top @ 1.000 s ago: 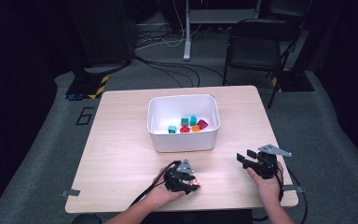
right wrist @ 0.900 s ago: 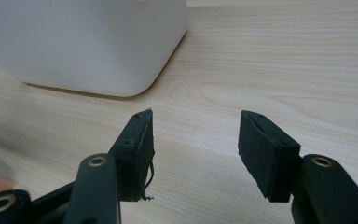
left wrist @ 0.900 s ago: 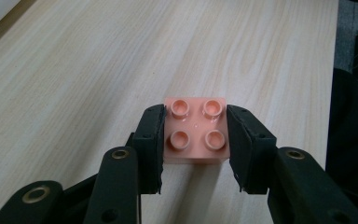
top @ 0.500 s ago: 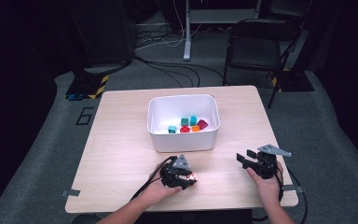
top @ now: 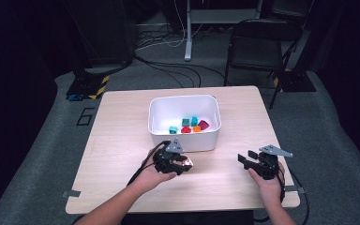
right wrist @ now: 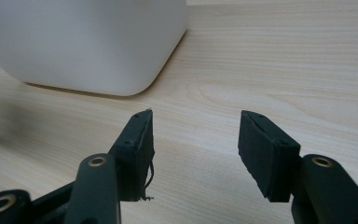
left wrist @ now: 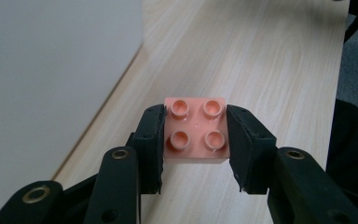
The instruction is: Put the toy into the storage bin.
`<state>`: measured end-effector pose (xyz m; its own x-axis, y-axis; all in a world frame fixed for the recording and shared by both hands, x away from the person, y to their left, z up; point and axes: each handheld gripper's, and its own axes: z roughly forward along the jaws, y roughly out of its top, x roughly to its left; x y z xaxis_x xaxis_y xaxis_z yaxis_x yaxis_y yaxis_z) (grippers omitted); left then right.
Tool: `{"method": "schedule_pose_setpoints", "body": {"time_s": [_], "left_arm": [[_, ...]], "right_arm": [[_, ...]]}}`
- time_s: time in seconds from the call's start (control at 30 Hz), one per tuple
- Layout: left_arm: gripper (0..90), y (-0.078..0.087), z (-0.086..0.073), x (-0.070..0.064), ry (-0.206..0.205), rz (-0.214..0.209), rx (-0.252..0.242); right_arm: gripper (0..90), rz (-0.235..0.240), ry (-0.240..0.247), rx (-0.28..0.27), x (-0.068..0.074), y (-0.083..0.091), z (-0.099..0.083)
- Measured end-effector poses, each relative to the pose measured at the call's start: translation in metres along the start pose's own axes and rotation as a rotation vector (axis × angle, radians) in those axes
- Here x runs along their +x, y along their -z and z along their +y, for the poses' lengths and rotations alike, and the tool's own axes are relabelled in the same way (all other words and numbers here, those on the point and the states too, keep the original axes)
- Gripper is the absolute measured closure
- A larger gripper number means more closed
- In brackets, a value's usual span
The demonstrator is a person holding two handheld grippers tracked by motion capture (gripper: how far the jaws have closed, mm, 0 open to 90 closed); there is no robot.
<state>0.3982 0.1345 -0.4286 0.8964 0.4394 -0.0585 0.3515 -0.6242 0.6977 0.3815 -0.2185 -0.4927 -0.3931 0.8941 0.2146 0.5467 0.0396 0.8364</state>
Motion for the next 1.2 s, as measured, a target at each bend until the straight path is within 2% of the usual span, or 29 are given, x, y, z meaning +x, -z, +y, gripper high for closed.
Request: {"method": "schedule_pose_setpoints", "body": {"time_s": [0.27,0.43,0.6,0.87,1.03,1.1,1.2], "left_arm": [[58.7,0.021,0.018,0.008,0.009,0.009,-0.017],[58.7,0.038,0.036,0.016,0.009,0.011,-0.036],[58.8,0.048,0.049,0.023,0.018,0.012,-0.053],[58.7,0.049,0.065,0.039,0.046,0.014,-0.07],[58.7,0.043,0.078,0.06,0.063,0.045,-0.062],[58.7,0.041,0.081,0.066,0.07,0.03,-0.073],[58.7,0.039,0.084,0.073,0.074,0.037,-0.073]], "right_arm": [[44.8,-0.001,-0.003,0.0,0.0,0.0,0.0],[44.8,-0.001,-0.003,-0.001,0.0,0.001,0.0],[44.8,-0.001,-0.003,-0.002,0.0,0.001,0.0],[44.8,0.0,0.0,-0.005,-0.001,0.001,0.001],[44.8,-0.001,-0.004,-0.006,-0.001,0.002,0.001],[44.8,-0.001,-0.006,-0.006,-0.001,0.002,0.001],[44.8,0.0,-0.007,-0.007,-0.001,0.002,0.001]]}}
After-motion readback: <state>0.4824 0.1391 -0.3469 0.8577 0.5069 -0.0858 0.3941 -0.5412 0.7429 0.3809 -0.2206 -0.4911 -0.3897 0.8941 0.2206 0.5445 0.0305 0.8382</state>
